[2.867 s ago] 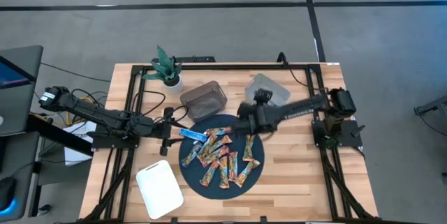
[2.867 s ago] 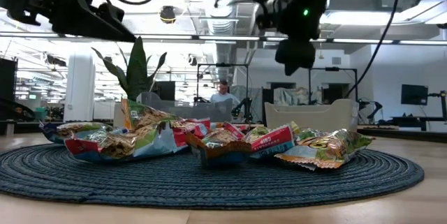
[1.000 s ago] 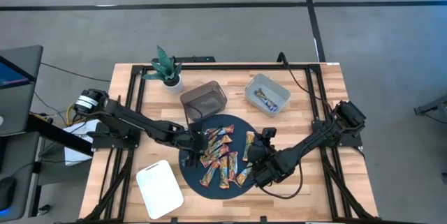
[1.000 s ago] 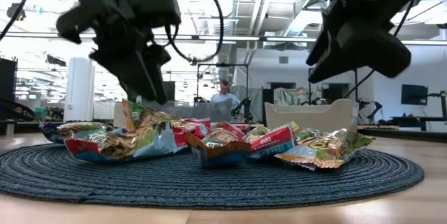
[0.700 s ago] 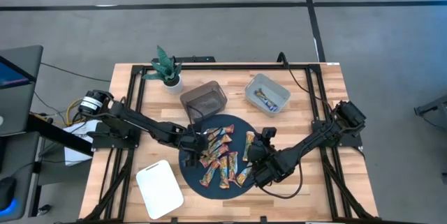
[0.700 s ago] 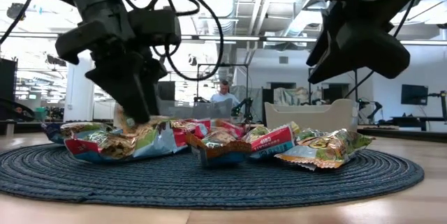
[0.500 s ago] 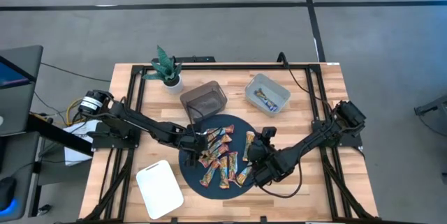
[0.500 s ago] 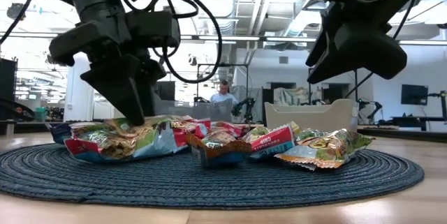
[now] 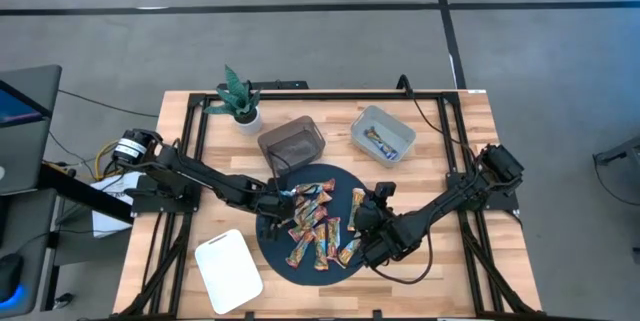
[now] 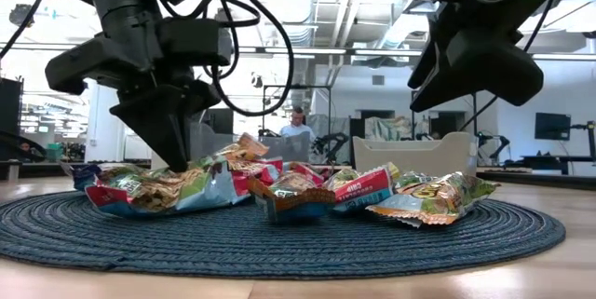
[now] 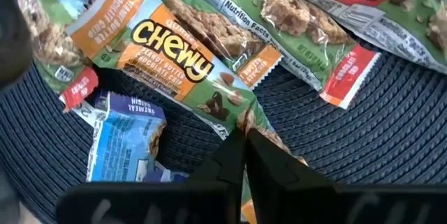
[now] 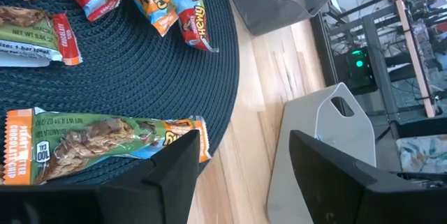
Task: Pick and place Granola Bars by type
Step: Put the yellow granola bar into the black bin
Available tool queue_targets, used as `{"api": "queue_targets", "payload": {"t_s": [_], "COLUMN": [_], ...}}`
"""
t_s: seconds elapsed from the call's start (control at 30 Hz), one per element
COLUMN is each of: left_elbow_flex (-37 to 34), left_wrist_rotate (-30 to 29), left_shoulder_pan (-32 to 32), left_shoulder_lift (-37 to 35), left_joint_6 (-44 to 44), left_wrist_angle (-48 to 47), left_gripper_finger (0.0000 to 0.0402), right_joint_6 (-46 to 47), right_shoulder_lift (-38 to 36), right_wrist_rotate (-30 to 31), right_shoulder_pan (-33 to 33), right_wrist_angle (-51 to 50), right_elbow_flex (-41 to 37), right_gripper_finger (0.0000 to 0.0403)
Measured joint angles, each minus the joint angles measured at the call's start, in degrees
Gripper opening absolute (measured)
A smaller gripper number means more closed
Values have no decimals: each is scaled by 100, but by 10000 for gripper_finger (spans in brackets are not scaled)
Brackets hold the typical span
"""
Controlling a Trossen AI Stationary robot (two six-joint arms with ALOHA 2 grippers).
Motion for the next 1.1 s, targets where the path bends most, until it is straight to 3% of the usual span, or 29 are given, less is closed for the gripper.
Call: {"api": "queue_targets", "payload": {"t_s": [0.43, 0.57, 0.83, 0.93, 1.1], "left_elbow_flex": [291, 666, 1412, 1504, 1508], "left_wrist_rotate": [-211, -892, -3431, -3687, -3560], "left_shoulder_pan": [-127, -247, 12, 374, 1137], "left_shoulder_lift": [0, -33, -33, -33, -33], "left_joint_6": [1052, 1470, 1437, 1253, 997], "left_wrist_angle": [172, 91, -1244, -1720, -2141], "left_gripper_finger": [0, 0, 0, 0, 1], "right_joint_6": [-4, -7, -4, -3, -2], "right_shoulder_lift": [0, 0, 0, 0, 0], "right_wrist_rotate": [2, 9, 20, 20, 20], "right_shoulder_pan": [0, 0, 0, 0, 0], "right_wrist_angle": [0, 0, 0, 1, 2], "right_elbow_flex": [0, 1, 0, 0, 0], "right_gripper_finger": [214, 214, 214, 214, 214]}}
